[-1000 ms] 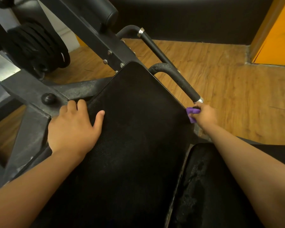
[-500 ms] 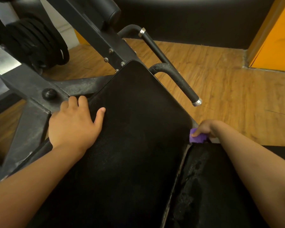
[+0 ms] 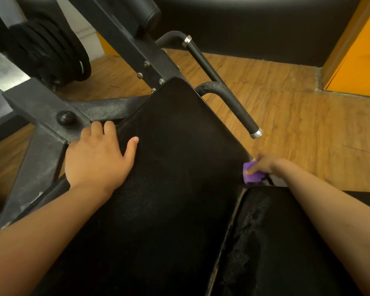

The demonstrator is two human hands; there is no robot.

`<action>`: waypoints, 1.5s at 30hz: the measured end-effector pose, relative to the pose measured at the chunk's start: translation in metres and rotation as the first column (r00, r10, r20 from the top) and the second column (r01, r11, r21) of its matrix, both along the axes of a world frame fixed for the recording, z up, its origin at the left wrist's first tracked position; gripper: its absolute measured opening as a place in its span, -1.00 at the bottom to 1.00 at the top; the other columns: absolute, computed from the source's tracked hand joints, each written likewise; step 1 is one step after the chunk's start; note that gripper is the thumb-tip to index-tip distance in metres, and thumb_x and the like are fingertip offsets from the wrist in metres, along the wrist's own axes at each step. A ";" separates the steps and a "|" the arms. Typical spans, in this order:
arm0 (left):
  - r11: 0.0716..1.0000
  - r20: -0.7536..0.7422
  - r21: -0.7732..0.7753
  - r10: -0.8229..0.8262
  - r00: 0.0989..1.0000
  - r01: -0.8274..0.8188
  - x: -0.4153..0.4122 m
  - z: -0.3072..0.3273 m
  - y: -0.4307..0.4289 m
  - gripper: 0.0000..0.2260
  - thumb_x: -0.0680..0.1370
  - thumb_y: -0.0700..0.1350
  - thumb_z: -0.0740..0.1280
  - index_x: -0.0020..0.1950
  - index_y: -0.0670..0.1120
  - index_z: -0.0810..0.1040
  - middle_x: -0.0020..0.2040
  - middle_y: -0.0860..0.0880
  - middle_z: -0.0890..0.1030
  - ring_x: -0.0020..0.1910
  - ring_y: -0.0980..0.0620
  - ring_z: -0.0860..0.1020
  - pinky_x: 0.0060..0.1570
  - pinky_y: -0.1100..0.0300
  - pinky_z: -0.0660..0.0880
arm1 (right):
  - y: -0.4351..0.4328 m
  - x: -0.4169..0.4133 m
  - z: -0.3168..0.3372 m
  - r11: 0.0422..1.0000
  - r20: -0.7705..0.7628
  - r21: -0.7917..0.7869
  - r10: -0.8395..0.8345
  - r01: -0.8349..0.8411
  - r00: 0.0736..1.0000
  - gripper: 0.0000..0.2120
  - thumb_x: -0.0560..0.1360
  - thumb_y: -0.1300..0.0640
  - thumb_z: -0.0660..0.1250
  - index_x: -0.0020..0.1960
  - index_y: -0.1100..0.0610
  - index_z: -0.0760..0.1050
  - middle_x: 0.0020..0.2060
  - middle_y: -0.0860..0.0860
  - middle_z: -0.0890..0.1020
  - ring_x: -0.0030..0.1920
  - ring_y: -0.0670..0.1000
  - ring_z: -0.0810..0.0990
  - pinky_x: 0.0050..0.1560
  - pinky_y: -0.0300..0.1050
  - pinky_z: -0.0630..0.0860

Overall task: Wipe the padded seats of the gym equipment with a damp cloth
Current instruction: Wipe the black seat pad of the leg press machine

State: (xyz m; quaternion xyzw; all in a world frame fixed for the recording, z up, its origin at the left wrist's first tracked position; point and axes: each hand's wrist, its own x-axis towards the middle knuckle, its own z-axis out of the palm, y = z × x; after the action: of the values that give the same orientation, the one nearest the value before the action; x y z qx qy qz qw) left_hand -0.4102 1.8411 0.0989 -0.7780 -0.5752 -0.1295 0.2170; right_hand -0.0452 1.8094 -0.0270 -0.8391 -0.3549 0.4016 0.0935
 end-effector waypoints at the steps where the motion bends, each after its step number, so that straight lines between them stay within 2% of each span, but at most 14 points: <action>1: 1.000 -0.002 0.001 0.000 1.000 0.000 0.000 0.000 0.000 -0.52 0.58 0.21 0.12 0.02 -0.24 0.42 -0.04 -0.26 0.50 -0.09 -0.27 0.50 -0.33 0.04 0.23 | 0.002 0.000 -0.002 0.996 0.097 0.083 -0.049 0.041 0.994 -0.60 0.44 0.16 0.45 0.21 0.23 0.43 0.12 0.18 0.54 0.08 0.13 0.52 0.13 0.01 0.50; 4: 1.000 -0.009 0.001 0.000 1.000 0.000 0.000 0.000 0.001 -0.52 0.58 0.20 0.12 0.02 -0.24 0.42 -0.04 -0.26 0.50 -0.10 -0.28 0.50 -0.33 0.04 0.22 | 0.005 -0.005 -0.002 0.989 0.217 0.137 -0.090 0.061 0.972 -0.64 0.46 0.14 0.43 0.19 0.23 0.44 0.02 0.14 0.54 -0.01 0.09 0.52 0.04 -0.03 0.51; 7: 1.000 -0.007 -0.001 0.000 1.000 0.000 0.000 -0.001 0.002 -0.52 0.58 0.20 0.11 0.03 -0.24 0.42 -0.03 -0.27 0.50 -0.09 -0.28 0.49 -0.32 0.03 0.23 | 0.000 -0.013 0.005 0.998 0.097 -0.046 0.041 -0.037 0.994 -0.56 0.45 0.12 0.45 0.25 0.23 0.42 0.09 0.15 0.54 0.09 0.12 0.54 0.15 0.01 0.51; 9: 1.000 -0.007 -0.002 0.002 1.000 -0.002 0.000 -0.001 0.001 -0.51 0.58 0.21 0.11 0.04 -0.24 0.42 -0.03 -0.27 0.50 -0.08 -0.28 0.50 -0.32 0.04 0.24 | -0.007 -0.021 0.013 0.976 0.029 -0.162 0.156 -0.149 0.987 -0.53 0.46 0.08 0.44 0.28 0.23 0.42 0.14 0.15 0.53 0.12 0.11 0.53 0.00 -0.07 0.51; 11: 1.000 -0.006 -0.001 0.005 1.000 -0.005 0.001 0.000 0.001 -0.51 0.58 0.21 0.11 0.04 -0.24 0.43 -0.03 -0.27 0.50 -0.09 -0.28 0.50 -0.32 0.04 0.25 | -0.011 -0.030 0.017 0.963 0.051 -0.181 0.212 -0.200 0.976 -0.51 0.46 0.05 0.44 0.30 0.22 0.42 0.14 0.13 0.51 0.11 0.09 0.52 -0.09 -0.13 0.48; 15: 1.000 -0.007 0.001 0.016 1.000 -0.016 0.001 0.000 0.001 -0.51 0.58 0.21 0.11 0.06 -0.24 0.43 -0.02 -0.26 0.50 -0.08 -0.27 0.50 -0.31 0.03 0.24 | -0.016 -0.046 0.019 0.969 0.200 -0.134 0.232 -0.208 0.952 -0.50 0.43 0.05 0.46 0.28 0.19 0.40 0.15 0.11 0.53 0.15 0.07 0.52 0.14 -0.08 0.48; 21: 0.999 0.002 -0.011 0.030 1.000 -0.030 0.001 0.000 0.001 -0.50 0.58 0.21 0.10 0.09 -0.24 0.44 0.01 -0.26 0.51 -0.05 -0.26 0.51 -0.29 0.03 0.27 | -0.019 -0.075 0.032 0.968 0.264 0.047 0.227 -0.247 0.937 -0.68 0.37 0.01 0.50 0.02 0.10 0.49 -0.12 0.04 0.58 -0.07 0.04 0.60 -0.09 -0.06 0.58; 25: 0.999 0.006 -0.028 0.037 0.999 -0.037 0.001 0.000 0.001 -0.49 0.58 0.22 0.10 0.11 -0.24 0.44 0.02 -0.25 0.52 -0.04 -0.26 0.51 -0.28 0.01 0.28 | -0.012 -0.109 0.056 0.940 0.293 0.199 0.213 -0.277 0.932 -0.77 0.35 0.00 0.51 -0.15 0.05 0.50 -0.20 0.01 0.61 -0.15 0.00 0.61 -0.20 -0.11 0.56; 28: 0.998 0.013 -0.035 0.048 0.999 -0.047 0.002 0.000 0.001 -0.49 0.59 0.22 0.09 0.14 -0.22 0.44 0.05 -0.23 0.52 -0.02 -0.24 0.51 -0.25 0.01 0.29 | -0.005 -0.138 0.072 0.919 0.206 0.311 0.182 -0.241 0.961 -0.79 0.37 -0.01 0.49 -0.14 0.02 0.50 -0.20 0.00 0.61 -0.13 0.00 0.62 -0.10 -0.07 0.59; 30: 0.998 0.019 -0.041 0.057 0.998 -0.056 0.001 0.001 0.001 -0.50 0.59 0.23 0.07 0.16 -0.21 0.43 0.07 -0.22 0.51 0.01 -0.22 0.51 -0.22 0.01 0.27 | -0.001 -0.159 0.084 0.893 0.155 0.377 0.200 -0.245 0.967 -0.81 0.41 -0.02 0.47 -0.12 0.03 0.50 -0.21 0.00 0.61 -0.14 -0.01 0.61 -0.13 -0.10 0.57; 34: 0.996 0.009 -0.053 0.069 0.998 -0.068 0.002 0.002 0.000 -0.51 0.61 0.20 0.03 0.18 -0.19 0.43 0.10 -0.21 0.51 0.03 -0.20 0.50 -0.23 0.03 0.27 | 0.006 -0.197 0.111 0.835 0.172 0.475 0.222 -0.278 0.960 -0.79 0.43 -0.04 0.45 -0.08 0.06 0.51 -0.19 0.01 0.60 -0.16 0.00 0.60 -0.20 -0.12 0.52; 38: 0.998 0.072 -0.047 0.052 0.996 -0.049 0.001 0.004 -0.001 -0.55 0.63 0.15 0.02 0.16 -0.18 0.47 0.06 -0.20 0.54 0.00 -0.18 0.51 -0.27 0.05 0.28 | -0.004 -0.226 0.133 0.804 0.223 0.499 0.243 -0.324 0.944 -0.78 0.44 -0.01 0.44 0.01 0.03 0.50 -0.13 0.00 0.59 -0.10 0.02 0.59 -0.14 -0.09 0.53; 41: 0.999 0.176 -0.045 -0.002 0.984 0.010 -0.001 0.007 -0.004 -0.57 0.64 0.13 0.03 0.13 -0.18 0.50 0.03 -0.17 0.55 0.00 -0.16 0.51 -0.24 0.04 0.34 | -0.041 -0.243 0.128 0.782 0.240 0.462 0.344 -0.418 0.908 -0.85 0.44 0.09 0.42 -0.04 0.00 0.49 -0.17 -0.02 0.61 -0.09 0.02 0.61 -0.02 0.02 0.57; 45: 0.992 0.299 -0.104 -0.040 0.953 0.074 -0.013 0.009 -0.017 -0.66 0.62 0.03 0.15 0.24 -0.17 0.49 0.13 -0.18 0.55 0.13 -0.16 0.49 0.02 -0.04 0.44 | -0.095 -0.255 0.105 0.738 0.237 0.330 0.539 -0.589 0.808 -0.87 0.48 0.10 0.37 0.00 -0.01 0.47 -0.18 -0.02 0.64 -0.11 -0.01 0.63 0.04 0.03 0.56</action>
State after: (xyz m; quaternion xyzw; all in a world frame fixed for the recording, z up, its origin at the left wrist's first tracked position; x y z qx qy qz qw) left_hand -0.4231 1.8245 0.1083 -0.7772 -0.5849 -0.2179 0.0797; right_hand -0.2997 1.7145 0.0777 -0.6794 -0.6699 0.2788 0.1092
